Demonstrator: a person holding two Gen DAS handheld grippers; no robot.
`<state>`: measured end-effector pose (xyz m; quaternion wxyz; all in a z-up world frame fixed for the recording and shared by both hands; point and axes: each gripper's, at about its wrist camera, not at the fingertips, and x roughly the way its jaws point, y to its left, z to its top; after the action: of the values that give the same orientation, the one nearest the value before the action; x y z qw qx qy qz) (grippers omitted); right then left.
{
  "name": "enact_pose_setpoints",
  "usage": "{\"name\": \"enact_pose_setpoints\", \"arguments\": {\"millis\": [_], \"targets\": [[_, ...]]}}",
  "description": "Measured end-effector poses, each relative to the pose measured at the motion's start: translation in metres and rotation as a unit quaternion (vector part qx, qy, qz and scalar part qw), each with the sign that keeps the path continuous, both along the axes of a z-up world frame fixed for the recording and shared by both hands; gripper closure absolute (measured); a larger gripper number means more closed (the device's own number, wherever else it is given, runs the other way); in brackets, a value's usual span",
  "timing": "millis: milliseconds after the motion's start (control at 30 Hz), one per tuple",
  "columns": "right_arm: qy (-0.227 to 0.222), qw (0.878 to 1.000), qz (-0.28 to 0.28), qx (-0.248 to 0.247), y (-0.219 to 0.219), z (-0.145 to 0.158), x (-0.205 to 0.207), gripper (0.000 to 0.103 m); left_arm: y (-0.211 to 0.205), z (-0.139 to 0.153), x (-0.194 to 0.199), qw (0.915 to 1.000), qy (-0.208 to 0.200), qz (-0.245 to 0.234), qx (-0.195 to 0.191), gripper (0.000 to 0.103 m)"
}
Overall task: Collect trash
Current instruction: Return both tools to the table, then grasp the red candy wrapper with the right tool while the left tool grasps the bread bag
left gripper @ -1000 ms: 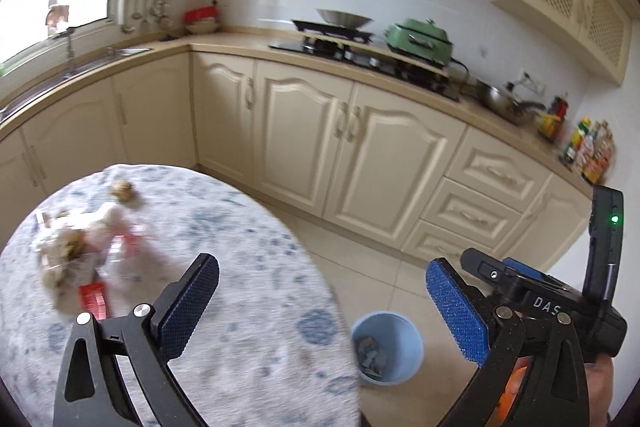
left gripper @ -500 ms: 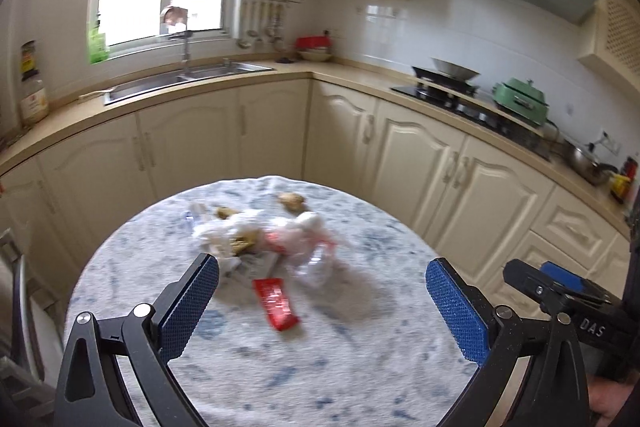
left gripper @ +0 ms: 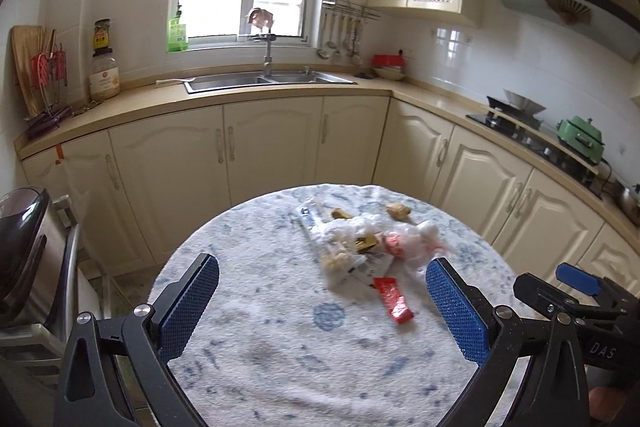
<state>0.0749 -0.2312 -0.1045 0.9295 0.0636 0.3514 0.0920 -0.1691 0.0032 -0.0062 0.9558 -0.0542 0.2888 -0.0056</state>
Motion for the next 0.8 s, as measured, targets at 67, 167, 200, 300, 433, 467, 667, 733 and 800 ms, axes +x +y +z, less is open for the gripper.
{"name": "enact_pose_setpoints", "arguments": {"millis": [67,167,200,300,433,467,667,733,800], "targets": [[0.013,1.000,0.011,-0.003,0.008,-0.010,0.007,0.000,0.008,-0.006,0.004,1.0000,0.005,0.005,0.004,0.001],[0.032,0.999,0.027,-0.017,0.020,-0.027,0.021,0.000,0.020,-0.016,0.016,0.9998,0.017,0.013,0.003,0.001],[0.039,0.999,0.031,-0.021,0.023,-0.034,0.026,0.000,0.024,-0.021,0.024,0.9997,0.022,0.014,0.001,0.001],[0.062,0.997,0.049,-0.026,0.034,-0.054,0.042,0.000,0.033,-0.033,0.044,0.9991,0.038,0.017,-0.002,0.001],[0.093,0.993,0.069,-0.033,0.048,-0.083,0.062,0.011,0.037,-0.050,0.070,0.9981,0.060,0.018,0.002,0.001],[0.102,0.992,0.073,-0.033,0.051,-0.091,0.069,0.012,0.037,-0.053,0.075,0.9978,0.064,0.018,0.003,0.001],[0.131,0.987,0.080,-0.040,0.064,-0.122,0.094,0.038,0.034,-0.075,0.115,0.9956,0.091,0.018,0.007,0.001],[0.141,0.985,0.090,-0.053,0.071,-0.132,0.100,0.049,0.031,-0.082,0.130,0.9948,0.100,0.016,0.010,0.001],[0.123,0.984,0.098,-0.081,0.077,-0.134,0.098,0.063,0.029,-0.087,0.144,0.9942,0.106,0.015,0.011,0.001]]}}
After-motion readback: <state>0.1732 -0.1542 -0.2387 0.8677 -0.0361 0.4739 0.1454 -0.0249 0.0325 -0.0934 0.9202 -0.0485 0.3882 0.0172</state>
